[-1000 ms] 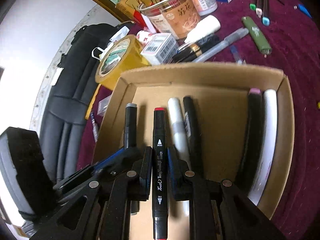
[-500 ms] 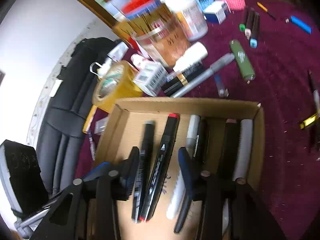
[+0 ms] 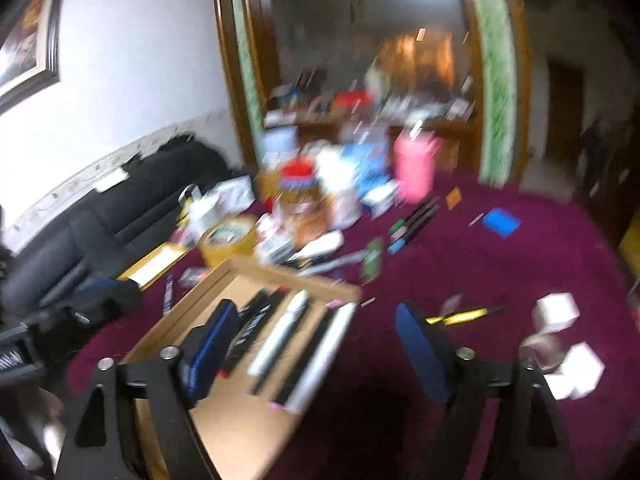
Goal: Organize rigid objects
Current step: 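Move both tools back over the remaining items on the table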
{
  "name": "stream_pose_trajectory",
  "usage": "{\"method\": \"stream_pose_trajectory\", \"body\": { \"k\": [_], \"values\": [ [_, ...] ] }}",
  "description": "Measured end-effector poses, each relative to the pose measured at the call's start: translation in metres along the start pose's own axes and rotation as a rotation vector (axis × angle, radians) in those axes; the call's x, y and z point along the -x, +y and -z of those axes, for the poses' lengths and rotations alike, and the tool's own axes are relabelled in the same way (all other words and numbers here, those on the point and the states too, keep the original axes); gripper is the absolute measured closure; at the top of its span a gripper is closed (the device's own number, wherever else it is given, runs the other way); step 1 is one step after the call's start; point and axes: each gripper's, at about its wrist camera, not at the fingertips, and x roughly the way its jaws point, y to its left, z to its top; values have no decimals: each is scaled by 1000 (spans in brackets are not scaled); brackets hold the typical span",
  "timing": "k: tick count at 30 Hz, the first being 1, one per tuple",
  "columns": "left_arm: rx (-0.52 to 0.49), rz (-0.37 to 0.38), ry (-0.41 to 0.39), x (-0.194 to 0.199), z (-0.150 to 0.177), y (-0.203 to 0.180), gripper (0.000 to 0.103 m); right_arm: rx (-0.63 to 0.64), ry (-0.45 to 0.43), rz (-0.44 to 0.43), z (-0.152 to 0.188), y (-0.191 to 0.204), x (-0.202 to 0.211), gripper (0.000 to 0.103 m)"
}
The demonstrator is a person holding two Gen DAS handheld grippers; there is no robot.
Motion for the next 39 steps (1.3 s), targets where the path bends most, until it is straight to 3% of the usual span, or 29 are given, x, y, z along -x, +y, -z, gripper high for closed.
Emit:
{"method": "stream_pose_trajectory", "body": {
  "k": [3, 6, 11, 15, 26, 31, 39],
  "values": [
    [-63, 1, -122, 31, 10, -30, 8, 38, -108, 108, 6, -11, 36, 0],
    [-89, 76, -202, 48, 23, -53, 0, 76, -150, 202, 12, -21, 55, 0],
    [-59, 143, -39, 17, 42, -75, 0, 21, -169, 276, 20, -51, 70, 0],
    [-55, 153, 36, -1, 67, -93, 0, -15, -161, 322, 30, -78, 79, 0],
    [-97, 197, 193, -38, 99, -137, 0, -83, -110, 400, 54, -139, 88, 1],
    [-60, 210, 282, -57, 111, -139, 0, -108, -84, 414, 61, -160, 82, 1],
    [-59, 192, 345, -75, 122, -143, 0, -114, -50, 425, 66, -176, 69, 1]
  ]
}}
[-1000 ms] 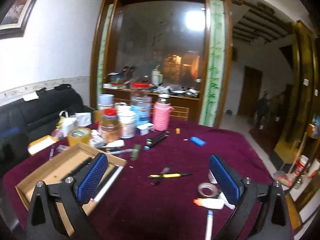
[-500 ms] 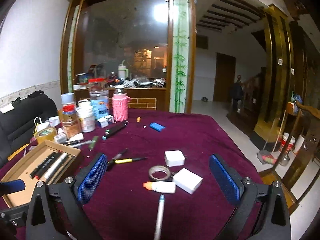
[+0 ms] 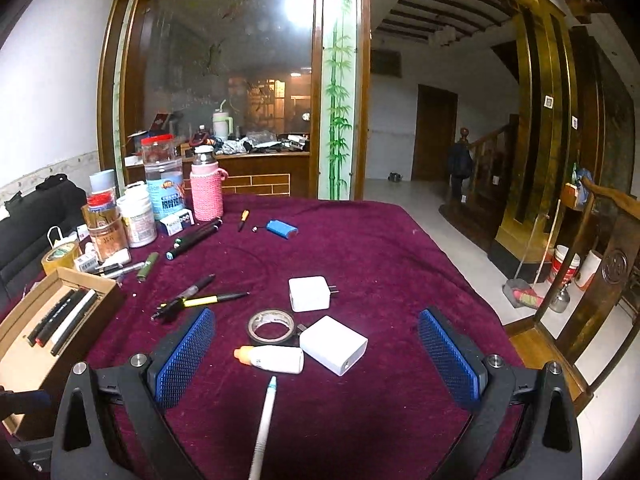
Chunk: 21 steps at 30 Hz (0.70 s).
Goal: Organize rigid objects
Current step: 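Move both tools back over the remaining items on the table, then lower the left tool onto the thin white pen and grasp it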
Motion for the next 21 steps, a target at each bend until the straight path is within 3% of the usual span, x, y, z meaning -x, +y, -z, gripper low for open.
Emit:
{"method": "stream_pose_trajectory", "body": {
  "k": [16, 21],
  "values": [
    [52, -22, 122, -48, 9, 19, 0, 7, 76, 15, -4, -7, -45, 1],
    [4, -52, 99, -51, 11, 13, 0, 1, 94, 14, -6, -9, -58, 1]
  ]
}}
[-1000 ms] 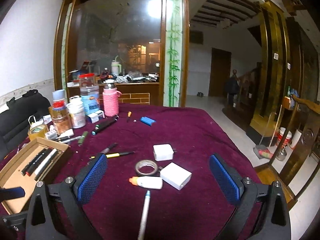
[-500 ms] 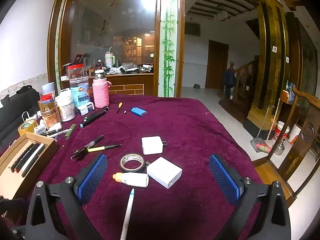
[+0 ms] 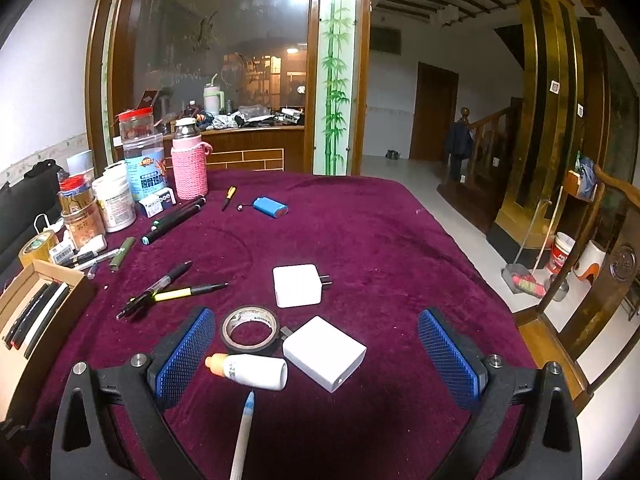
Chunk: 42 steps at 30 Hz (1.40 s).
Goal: Organize rigid objects
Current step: 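Lower the left tool onto the thin white pen and grasp it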
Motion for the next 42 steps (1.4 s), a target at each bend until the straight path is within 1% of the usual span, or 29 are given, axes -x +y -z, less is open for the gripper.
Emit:
{"method": "stream_pose_trajectory", "body": {
  "k": [4, 7, 10, 13, 16, 19, 20, 21, 22, 23, 24, 27, 28, 31, 32, 34, 35, 36, 37, 39, 40, 41, 42],
  "values": [
    [-15, -17, -3, -1, 0, -2, 0, -13, 26, -10, -3, -3, -14, 1],
    [-17, -23, -7, -1, 1, -3, 0, -12, 62, -22, -7, -2, -29, 1],
    [-36, -51, 2, -4, 1, -7, 0, -4, 79, -33, -7, -2, -40, 1],
    [-64, -87, 17, -8, 2, -12, 0, -29, 86, -43, -1, -10, -46, 1],
    [-111, -144, 41, -13, 3, -20, 0, -97, 100, -49, -1, -29, -48, 1],
    [-200, -231, 90, -23, 5, -32, 0, -204, 91, -57, -4, -54, -44, 1],
    [-208, -238, 98, -24, 5, -33, 0, -232, 87, -57, -4, -61, -44, 1],
    [-190, -223, 109, -22, 3, -32, 0, -267, 82, -51, -4, -70, -42, 1],
    [-159, -179, 116, -19, 0, -31, 0, -299, 81, -47, -4, -77, -42, 1],
    [-126, -109, 117, -14, -7, -33, 0, -330, 82, -47, -3, -83, -43, 1],
    [-117, -75, 104, -10, -13, -38, 0, -355, 88, -50, -3, -87, -44, 1],
    [-181, -78, 40, -7, -35, -64, 0, -390, 118, -72, -2, -92, -51, 1],
    [-196, -73, 35, -11, -40, -71, 0, -391, 126, -77, -1, -91, -52, 1],
    [-222, -38, 92, -34, -53, -93, 0, -388, 125, -67, -1, -91, -52, 1],
    [-229, -26, 100, -40, -54, -100, 1, -388, 126, -67, -1, -91, -52, 1],
    [-263, -36, 106, -49, -55, -114, 16, -394, 131, -72, 0, -93, -53, 1],
    [-286, -40, 112, -54, -53, -120, 32, -399, 136, -77, 0, -93, -54, 1],
    [-308, -46, 120, -58, -52, -124, 42, -403, 139, -81, 0, -94, -55, 1],
    [-321, -56, 127, -64, -50, -127, 44, -406, 141, -84, 0, -94, -55, 1],
    [-316, -61, 149, -73, -49, -127, 57, -414, 141, -88, 1, -96, -54, 1],
    [-310, -63, 167, -80, -48, -126, 59, -417, 141, -88, 1, -96, -54, 1],
    [-310, -75, 168, -85, -46, -125, 60, -419, 142, -89, 1, -96, -55, 1],
    [-337, -98, 145, -85, -44, -128, 62, -419, 144, -89, 2, -97, -55, 1]
  ]
}}
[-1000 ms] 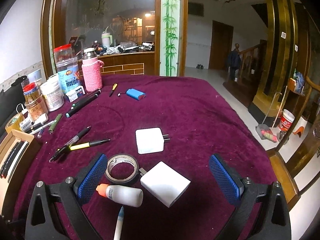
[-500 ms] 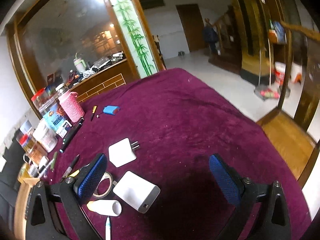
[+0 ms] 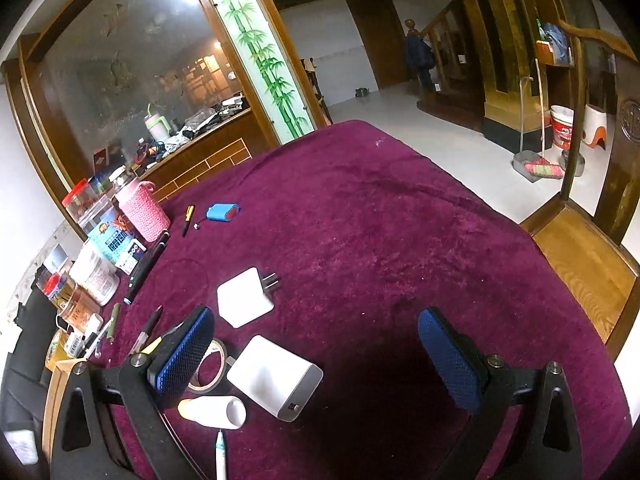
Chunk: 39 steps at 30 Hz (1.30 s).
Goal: Organize rigid objects
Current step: 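Lower the left tool onto the thin white pen and grasp it, then grasp the white square charger with the right tool while the left tool lifts the pen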
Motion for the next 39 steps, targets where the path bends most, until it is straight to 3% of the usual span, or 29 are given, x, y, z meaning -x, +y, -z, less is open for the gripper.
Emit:
{"method": "stream_pose_trajectory", "body": {
  "k": [2, 5, 11, 21, 27, 32, 33, 35, 39],
  "values": [
    [-63, -54, -14, -1, 1, -11, 66, 3, 6, 4, 1, 1, -1, 1],
    [-68, -24, -11, 4, 2, -9, 96, 3, 6, 9, 1, 1, -3, 1],
    [34, 65, -34, 22, 13, 25, 96, 3, 38, -41, 5, 3, -9, 1],
    [171, 186, -137, 80, 48, 74, 96, -93, 169, -264, 11, -6, -34, 1],
    [229, 209, -166, 98, 61, 98, 96, 29, 214, -227, 21, 17, -45, 3],
    [294, 221, -170, 99, 72, 121, 96, 149, 238, -128, 32, 30, -56, 4],
    [306, 220, -171, 100, 75, 125, 96, 163, 261, -129, 35, 32, -59, 15],
    [323, 218, -171, 102, 80, 132, 96, 177, 251, -107, 35, 32, -57, 26],
    [350, 219, -178, 109, 90, 146, 96, 220, 258, -78, 38, 37, -53, 33]
  ]
}}
